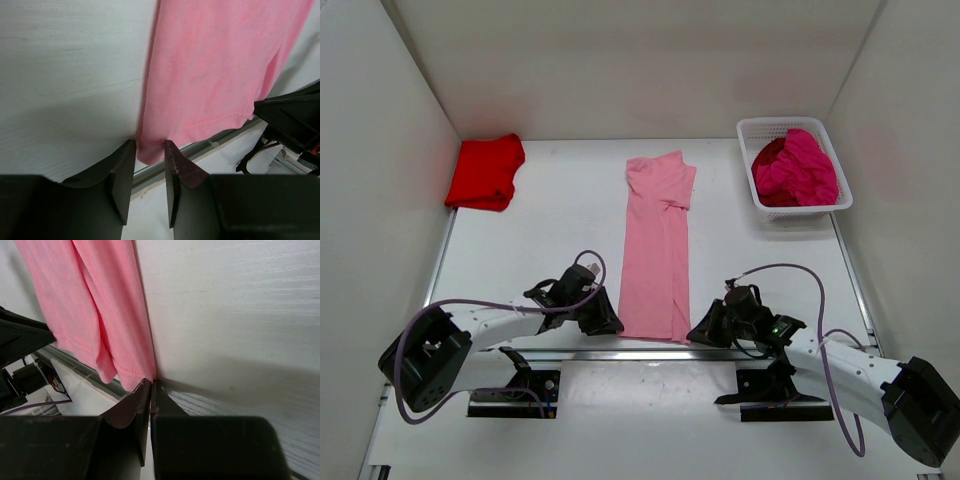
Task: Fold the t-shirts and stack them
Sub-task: Grab the bottom of the folded rectangular tshirt with both arms, then fold the folded rectangular tshirt in 1/3 of the way
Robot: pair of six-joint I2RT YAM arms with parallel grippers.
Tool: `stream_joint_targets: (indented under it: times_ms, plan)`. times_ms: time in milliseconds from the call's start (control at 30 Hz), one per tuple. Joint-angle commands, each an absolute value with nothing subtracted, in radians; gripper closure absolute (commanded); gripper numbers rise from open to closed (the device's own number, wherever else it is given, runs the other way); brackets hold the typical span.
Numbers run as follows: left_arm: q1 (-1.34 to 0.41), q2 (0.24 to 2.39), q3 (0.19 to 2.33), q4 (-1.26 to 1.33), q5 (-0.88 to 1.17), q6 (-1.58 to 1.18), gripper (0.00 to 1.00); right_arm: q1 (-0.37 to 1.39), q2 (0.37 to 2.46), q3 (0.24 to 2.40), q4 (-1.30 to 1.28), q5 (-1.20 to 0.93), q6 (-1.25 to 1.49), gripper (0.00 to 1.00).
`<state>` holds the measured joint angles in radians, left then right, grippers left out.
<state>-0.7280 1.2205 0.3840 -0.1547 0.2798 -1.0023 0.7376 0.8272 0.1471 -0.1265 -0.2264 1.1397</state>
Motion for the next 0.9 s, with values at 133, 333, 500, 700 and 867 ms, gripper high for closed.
stream_joint_targets:
  times_ms: [133,333,500,700,867]
  plan:
    - [-0.753,1.244,0.371,-0.186,0.204,-1.011,0.66,0.741,0.839,0.179,-0.106,-0.225,1.115,0.99]
    - [-0.772,1.255,0.437,-0.267,0.205,-0.957,1.00,0.749,0.838,0.195,-0.126,-0.224,1.112,1.00]
    - [-0.735,1.062,0.416,-0.440,0.259,-0.928,1.00,0.819,0.766,0.230,-0.254,-0.181,1.115,1.00]
    - [-0.678,1.063,0.622,-0.587,0.272,-0.848,1.00,0.720,0.784,0.380,-0.368,-0.227,1.019,1.00]
    - [-0.657,1.164,0.781,-0.594,0.252,-0.815,1.00,0.545,0.914,0.541,-0.391,-0.304,0.853,1.00]
